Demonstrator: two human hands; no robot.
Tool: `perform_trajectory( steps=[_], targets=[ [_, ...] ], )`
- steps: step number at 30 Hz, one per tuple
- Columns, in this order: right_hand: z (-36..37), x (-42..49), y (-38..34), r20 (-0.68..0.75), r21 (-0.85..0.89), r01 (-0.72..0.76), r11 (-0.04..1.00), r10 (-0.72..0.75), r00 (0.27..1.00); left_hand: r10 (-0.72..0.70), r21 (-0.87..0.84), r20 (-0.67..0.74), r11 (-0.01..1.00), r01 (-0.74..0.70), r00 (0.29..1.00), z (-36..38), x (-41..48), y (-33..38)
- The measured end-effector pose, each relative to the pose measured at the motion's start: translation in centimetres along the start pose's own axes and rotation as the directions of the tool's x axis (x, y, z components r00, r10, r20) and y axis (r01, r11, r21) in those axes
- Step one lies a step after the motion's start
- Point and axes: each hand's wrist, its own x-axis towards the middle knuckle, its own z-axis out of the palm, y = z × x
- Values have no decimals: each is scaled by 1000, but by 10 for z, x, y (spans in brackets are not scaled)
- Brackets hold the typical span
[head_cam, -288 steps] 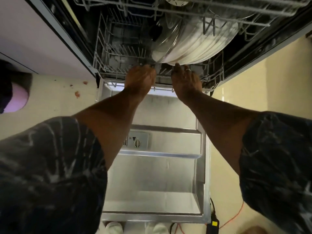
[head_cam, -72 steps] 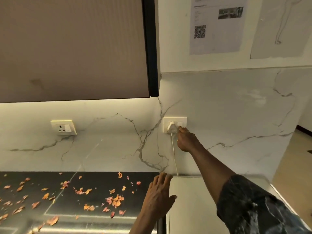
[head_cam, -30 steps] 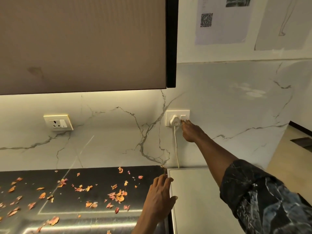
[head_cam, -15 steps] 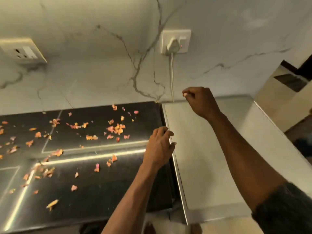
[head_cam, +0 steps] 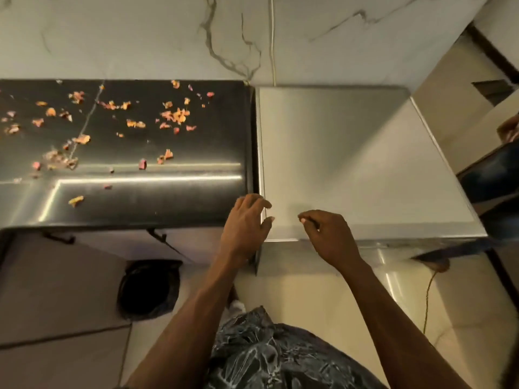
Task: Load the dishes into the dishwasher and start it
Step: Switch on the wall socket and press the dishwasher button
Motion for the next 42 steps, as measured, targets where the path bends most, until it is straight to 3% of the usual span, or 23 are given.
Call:
perform_trajectory(
  steps=[5, 10, 14, 21, 26, 32, 42],
  targets=[
    [18, -84, 37, 73, -18, 46, 999, -45, 996, -2, 26, 78, 1000, 0, 997, 35, -90, 33],
    [55, -135, 50, 418, -210, 94, 973, 3, 908, -119, 186, 287, 980, 66, 951, 53, -161, 47],
    [79, -133, 44, 520, -359, 220, 907, -1, 854, -179, 258, 418, 963, 73, 890, 57, -182, 55],
    [90, -102, 42, 569, -452, 148, 880, 157, 807, -135, 286, 457, 958, -2, 879, 50, -203, 51],
    [104, -90, 35, 616, -420, 124, 899, 182, 766, -139, 238, 428, 971, 37, 893, 40, -223, 28],
    [111, -89, 29, 582, -425, 90, 901, 196, 789, -196, 191, 383, 973, 130, 903, 25, -234, 5],
    [120, -86, 25, 592, -452, 54, 890, 254, 764, -143, 170, 379, 982, 83, 914, 24, -238, -8]
  ],
)
